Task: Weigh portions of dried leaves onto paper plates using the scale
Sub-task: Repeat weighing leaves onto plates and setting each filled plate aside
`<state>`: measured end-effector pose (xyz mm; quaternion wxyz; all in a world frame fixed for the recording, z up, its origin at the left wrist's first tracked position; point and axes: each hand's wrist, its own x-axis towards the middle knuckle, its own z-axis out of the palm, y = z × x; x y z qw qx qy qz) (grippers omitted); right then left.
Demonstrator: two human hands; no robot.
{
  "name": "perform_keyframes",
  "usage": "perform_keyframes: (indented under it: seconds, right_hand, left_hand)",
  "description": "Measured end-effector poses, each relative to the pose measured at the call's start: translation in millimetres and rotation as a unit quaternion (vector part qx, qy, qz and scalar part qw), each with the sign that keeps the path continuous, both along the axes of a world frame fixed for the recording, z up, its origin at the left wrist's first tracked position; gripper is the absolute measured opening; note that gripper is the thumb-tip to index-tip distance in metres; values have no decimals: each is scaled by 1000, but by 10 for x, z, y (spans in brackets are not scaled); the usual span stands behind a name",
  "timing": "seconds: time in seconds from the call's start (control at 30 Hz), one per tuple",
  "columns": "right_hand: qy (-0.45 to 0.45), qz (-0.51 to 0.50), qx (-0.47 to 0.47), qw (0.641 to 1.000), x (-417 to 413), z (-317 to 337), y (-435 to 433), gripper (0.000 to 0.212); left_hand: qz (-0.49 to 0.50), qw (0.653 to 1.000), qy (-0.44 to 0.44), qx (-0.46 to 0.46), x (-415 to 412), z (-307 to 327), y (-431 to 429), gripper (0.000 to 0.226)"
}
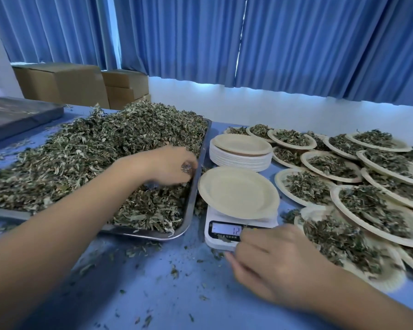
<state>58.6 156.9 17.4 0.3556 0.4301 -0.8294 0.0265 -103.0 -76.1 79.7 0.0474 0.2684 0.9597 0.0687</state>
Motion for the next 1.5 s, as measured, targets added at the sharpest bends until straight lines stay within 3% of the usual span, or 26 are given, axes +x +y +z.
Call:
perform_keyframes:
  seconds: [0.07, 0.1, 0.23, 0.33, 0.47, 0.57, 0.67, 0.73, 0.77, 0.87, 0.97, 1.07, 1.13, 1.2, 1.27, 1.4, 1.5]
  right_hand:
    - [-42, 18, 14, 999, -6, -113, -83, 41]
    - [-59, 22, 22, 998, -10, -166, -111, 41]
    - [-122, 39, 46, 991, -9, -248, -128, 42]
    - [-166, 39, 39, 985, 5, -249, -97, 42]
    - [-202, 30, 49, 978, 3, -253, -97, 43]
    - [-211, 21, 49, 976, 3, -245, -100, 43]
    - [-226, 17, 47, 973, 17, -236, -108, 43]
    - [-235, 15, 44, 971, 21, -229, -111, 44]
    - [-237, 14, 42, 971, 22, -226, -114, 44]
    - [-235, 9, 47, 971, 27, -216, -122, 43]
    - [-234, 7, 49, 971, 27, -218, -119, 43]
    - [-233, 10, 46, 971, 26, -229, -115, 43]
    - [-230, 10, 44, 972, 25, -236, -114, 43]
    - [-228, 12, 45, 973, 15, -232, -111, 42]
    - [-225, 13, 46, 973, 15, -225, -112, 40]
    - [-224, 14, 42, 974, 19, -233, -118, 41]
    - [-215, 6, 44, 976, 16, -227, -110, 43]
  left_hand:
    - [8, 988, -93, -120, -89, -30, 2, 58]
    - [11, 984, -114, -137, -129, -54, 15, 67]
    - [64, 984, -145, -78, -295, -109, 46, 92]
    - [71, 976, -207, 19, -373, -130, 41, 107]
    - [39, 991, -124, -13, -411, -149, 42, 93]
    - [98, 990, -106, -3, -459, -206, 16, 69]
    - [144, 986, -73, 41, -490, -241, 10, 94]
    - [114, 990, -78, 39, -514, -265, 24, 118]
    - [92, 991, -92, 27, -516, -279, 37, 117]
    - [40, 990, -128, -32, -480, -304, 89, 82]
    - [30, 990, -130, -43, -378, -220, 95, 62]
    - [1, 991, -122, -54, -293, -56, 37, 24]
    - [-7, 981, -175, -83, -195, 85, -41, 37]
    - [-4, 965, -234, -118, -88, 226, -128, 81]
    - [-16, 956, -263, -125, -8, 275, -175, 101]
    - [-43, 968, -178, -172, 88, 49, -163, 88]
    - [-67, 983, -111, -128, 122, -239, -192, 71]
